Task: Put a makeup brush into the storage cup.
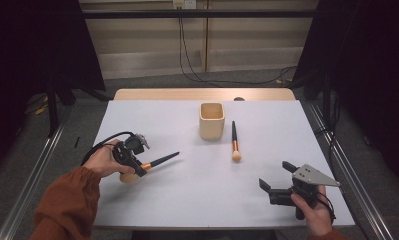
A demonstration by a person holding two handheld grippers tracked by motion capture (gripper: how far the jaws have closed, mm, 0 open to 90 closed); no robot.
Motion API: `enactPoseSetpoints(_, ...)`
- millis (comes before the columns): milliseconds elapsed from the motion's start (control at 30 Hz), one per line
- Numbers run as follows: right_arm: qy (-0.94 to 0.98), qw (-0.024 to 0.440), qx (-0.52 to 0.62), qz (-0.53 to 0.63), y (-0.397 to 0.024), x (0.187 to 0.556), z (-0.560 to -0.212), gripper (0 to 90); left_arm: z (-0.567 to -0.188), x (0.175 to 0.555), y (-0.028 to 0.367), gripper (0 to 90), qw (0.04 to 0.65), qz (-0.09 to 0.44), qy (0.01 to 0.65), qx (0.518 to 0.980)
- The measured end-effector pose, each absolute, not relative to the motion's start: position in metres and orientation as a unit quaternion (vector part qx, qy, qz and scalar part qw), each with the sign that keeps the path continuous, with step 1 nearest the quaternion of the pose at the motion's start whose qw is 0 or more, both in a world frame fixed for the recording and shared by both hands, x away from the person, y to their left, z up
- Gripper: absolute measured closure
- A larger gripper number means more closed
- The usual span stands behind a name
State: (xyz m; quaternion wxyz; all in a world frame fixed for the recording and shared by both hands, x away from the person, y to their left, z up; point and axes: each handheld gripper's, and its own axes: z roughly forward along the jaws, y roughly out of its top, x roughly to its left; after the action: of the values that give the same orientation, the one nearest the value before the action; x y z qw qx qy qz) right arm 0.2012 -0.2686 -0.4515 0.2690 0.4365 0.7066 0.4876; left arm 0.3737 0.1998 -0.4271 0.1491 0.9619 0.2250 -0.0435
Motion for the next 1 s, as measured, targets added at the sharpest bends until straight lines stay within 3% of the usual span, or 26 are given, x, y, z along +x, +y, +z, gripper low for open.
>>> enactPoseSetpoints(200, 0.706, 0.269, 0.438, 0.488, -0.269, 0.201, -0.452, 0.0, -0.422, 0.37, 0.205, 66.8, 0.194, -0.051, 0.243, 0.949)
enactPoseSetpoints(633, 0.706, 0.27, 0.437, 0.487, -0.269, 0.201, -0.451, 0.0, -0.412, 0.367, 0.227, 66.8, 0.298, 0.016, 0.311, 0.902)
enactPoseSetpoints(1000, 0.704, 0.27, 0.439, 0.489, -0.269, 0.201, -0.452, 0.0, -0.413, 0.36, 0.243, 66.8, 0.364, 0.032, 0.344, 0.865)
